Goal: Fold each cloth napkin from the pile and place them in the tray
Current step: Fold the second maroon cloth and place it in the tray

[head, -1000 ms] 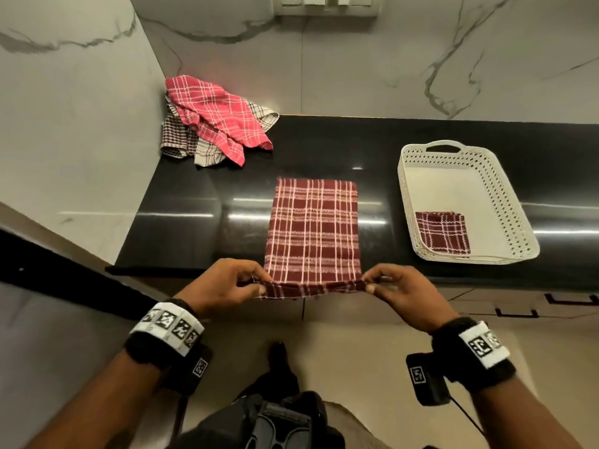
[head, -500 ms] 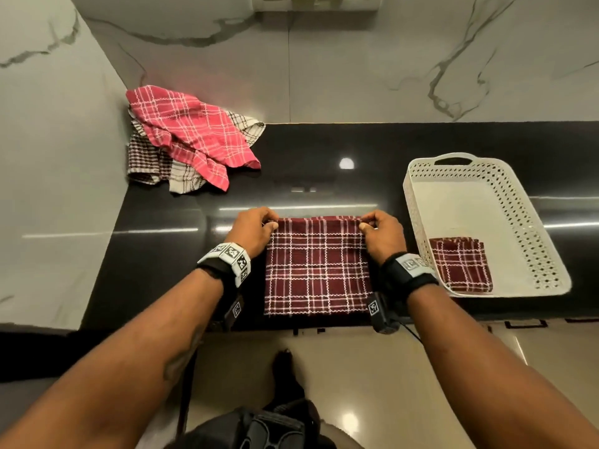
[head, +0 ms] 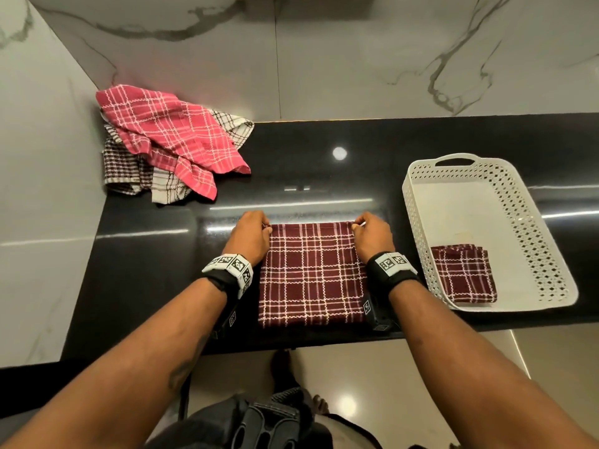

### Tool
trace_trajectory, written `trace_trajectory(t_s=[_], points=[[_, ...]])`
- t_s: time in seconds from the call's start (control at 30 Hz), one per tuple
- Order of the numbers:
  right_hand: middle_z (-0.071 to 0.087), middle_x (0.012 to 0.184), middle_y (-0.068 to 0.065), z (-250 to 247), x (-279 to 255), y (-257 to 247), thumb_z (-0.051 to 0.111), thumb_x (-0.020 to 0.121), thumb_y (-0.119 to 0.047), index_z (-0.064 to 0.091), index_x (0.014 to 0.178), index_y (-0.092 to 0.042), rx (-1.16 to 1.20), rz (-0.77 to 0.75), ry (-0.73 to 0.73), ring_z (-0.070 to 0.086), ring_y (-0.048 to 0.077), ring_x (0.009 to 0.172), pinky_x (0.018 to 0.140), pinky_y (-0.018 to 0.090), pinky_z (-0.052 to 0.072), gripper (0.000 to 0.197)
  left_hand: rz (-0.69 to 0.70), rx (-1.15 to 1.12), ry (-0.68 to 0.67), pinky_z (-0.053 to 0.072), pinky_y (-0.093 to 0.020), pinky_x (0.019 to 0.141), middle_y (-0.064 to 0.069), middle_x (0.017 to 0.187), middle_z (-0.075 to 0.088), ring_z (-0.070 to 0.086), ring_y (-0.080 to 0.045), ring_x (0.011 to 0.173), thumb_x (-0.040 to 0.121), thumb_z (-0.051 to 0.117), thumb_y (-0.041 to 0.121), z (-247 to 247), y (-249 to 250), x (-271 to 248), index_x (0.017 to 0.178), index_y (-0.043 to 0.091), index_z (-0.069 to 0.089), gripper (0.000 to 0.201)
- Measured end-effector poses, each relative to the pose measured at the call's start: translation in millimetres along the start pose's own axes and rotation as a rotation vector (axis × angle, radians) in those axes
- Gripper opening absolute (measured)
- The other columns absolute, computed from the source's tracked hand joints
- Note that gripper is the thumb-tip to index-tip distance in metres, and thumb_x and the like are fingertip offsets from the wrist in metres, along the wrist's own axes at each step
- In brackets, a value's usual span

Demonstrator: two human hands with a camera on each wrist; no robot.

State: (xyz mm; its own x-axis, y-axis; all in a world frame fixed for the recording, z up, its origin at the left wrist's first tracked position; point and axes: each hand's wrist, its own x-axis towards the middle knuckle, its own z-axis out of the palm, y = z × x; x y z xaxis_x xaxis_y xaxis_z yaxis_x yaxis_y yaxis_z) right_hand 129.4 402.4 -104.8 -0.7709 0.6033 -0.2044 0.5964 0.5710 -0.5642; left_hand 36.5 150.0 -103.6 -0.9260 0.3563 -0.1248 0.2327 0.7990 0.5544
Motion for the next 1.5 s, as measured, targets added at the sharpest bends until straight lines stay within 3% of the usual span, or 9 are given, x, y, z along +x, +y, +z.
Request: trace_trajectory(t_s=[0.1, 0.2, 0.3, 0.4, 0.57, 0.73, 1.13, 1.33, 1.5], points=[[0.064, 0.113, 0.018, -6, -9, -9, 0.054, 0.096, -0.015, 0.06, 0.109, -0.005, -0.123, -0.075, 0.006, 0.061, 0.036, 0.104, 0.088, 0.039, 0.048, 0.017, 0.036, 0.146, 0.073, 0.048, -0.042, 0.084, -0.008, 0.114, 0.051, 0.055, -0.026, 0.095, 0.096, 0.057, 0.023, 1, 10, -13, 0.116, 0.012, 0.052, 0.023], [0.055, 0.124, 0.011, -1, -37, -25, 0.053, 0.096, -0.019, 0.051, 0.12, -0.012, -0.354, -0.411, 0.004, 0.054, 0.032, 0.115, 0.098, 0.05, 0.044, 0.026, 0.409, 0.413, 0.089, 0.045, -0.04, 0.089, -0.008, 0.121, 0.054, 0.053, -0.025, 0.102, 0.095, 0.052, 0.023, 9, 26, -30, 0.129, 0.014, 0.051, 0.035], [0.012, 0.165, 0.003, 18, -65, -25, 0.04, 0.102, -0.042, 0.017, 0.156, -0.016, -0.486, -0.573, -0.414, 0.009, 0.025, 0.152, 0.12, 0.059, 0.007, 0.064, 0.569, 0.578, -0.17, 0.028, -0.044, 0.117, -0.005, 0.159, 0.033, 0.034, -0.026, 0.142, 0.1, 0.037, 0.041, 26, 25, -42, 0.153, 0.016, 0.032, 0.059], [-0.024, 0.162, -0.002, 14, -62, 8, 0.019, 0.1, -0.06, -0.012, 0.157, -0.023, -0.6, -0.535, -0.549, -0.021, 0.02, 0.15, 0.117, 0.055, -0.016, 0.075, 0.39, 0.688, -0.285, 0.003, -0.041, 0.124, 0.002, 0.166, -0.002, 0.001, -0.019, 0.153, 0.094, 0.003, 0.059, 23, 3, -58, 0.159, 0.021, 0.003, 0.076], [-0.019, 0.163, 0.011, -14, -71, 31, 0.018, 0.1, -0.058, -0.009, 0.157, -0.009, -0.752, -0.34, -0.401, -0.019, 0.027, 0.151, 0.116, 0.058, -0.018, 0.08, 0.281, 0.697, -0.272, -0.002, -0.043, 0.124, -0.002, 0.166, -0.005, -0.008, -0.019, 0.153, 0.102, 0.014, 0.05, 3, -6, -85, 0.159, 0.016, 0.003, 0.067], [-0.016, 0.165, 0.004, 12, -110, 9, 0.014, 0.102, -0.056, -0.007, 0.158, -0.017, -0.595, -0.584, -0.527, -0.016, 0.023, 0.151, 0.117, 0.054, -0.015, 0.072, 0.436, 0.673, -0.308, -0.002, -0.043, 0.124, -0.003, 0.165, -0.007, -0.008, -0.018, 0.152, 0.099, 0.005, 0.052, 35, 38, -100, 0.158, 0.017, 0.0, 0.069], [-0.011, 0.166, 0.013, -9, -134, 21, 0.041, 0.093, -0.026, -0.002, 0.158, -0.007, -0.524, -0.469, -0.391, -0.016, 0.028, 0.152, 0.118, 0.058, -0.014, 0.081, 0.347, 0.565, -0.154, 0.001, -0.043, 0.125, -0.006, 0.166, 0.004, -0.001, -0.019, 0.153, 0.098, 0.019, 0.039, 37, 28, -142, 0.159, 0.015, 0.01, 0.066], [-0.022, 0.163, 0.006, 15, -151, 69, 0.018, 0.094, -0.071, -0.011, 0.157, -0.012, -0.508, -0.549, -0.409, -0.024, 0.021, 0.15, 0.12, 0.05, -0.014, 0.092, 0.283, 0.588, -0.143, 0.011, -0.048, 0.124, -0.009, 0.165, 0.011, 0.009, -0.023, 0.153, 0.096, 0.012, 0.063, 61, -3, -169, 0.158, 0.011, 0.014, 0.08], [-0.029, 0.158, 0.005, 1, -153, 95, 0.039, 0.083, -0.08, -0.016, 0.156, -0.01, -0.557, -0.635, -0.421, -0.026, 0.024, 0.148, 0.121, 0.051, -0.012, 0.115, 0.342, 0.614, -0.155, 0.003, -0.045, 0.124, -0.01, 0.164, -0.004, -0.003, -0.025, 0.153, 0.091, 0.03, 0.074, 54, -22, -194, 0.158, 0.008, 0.002, 0.097]])
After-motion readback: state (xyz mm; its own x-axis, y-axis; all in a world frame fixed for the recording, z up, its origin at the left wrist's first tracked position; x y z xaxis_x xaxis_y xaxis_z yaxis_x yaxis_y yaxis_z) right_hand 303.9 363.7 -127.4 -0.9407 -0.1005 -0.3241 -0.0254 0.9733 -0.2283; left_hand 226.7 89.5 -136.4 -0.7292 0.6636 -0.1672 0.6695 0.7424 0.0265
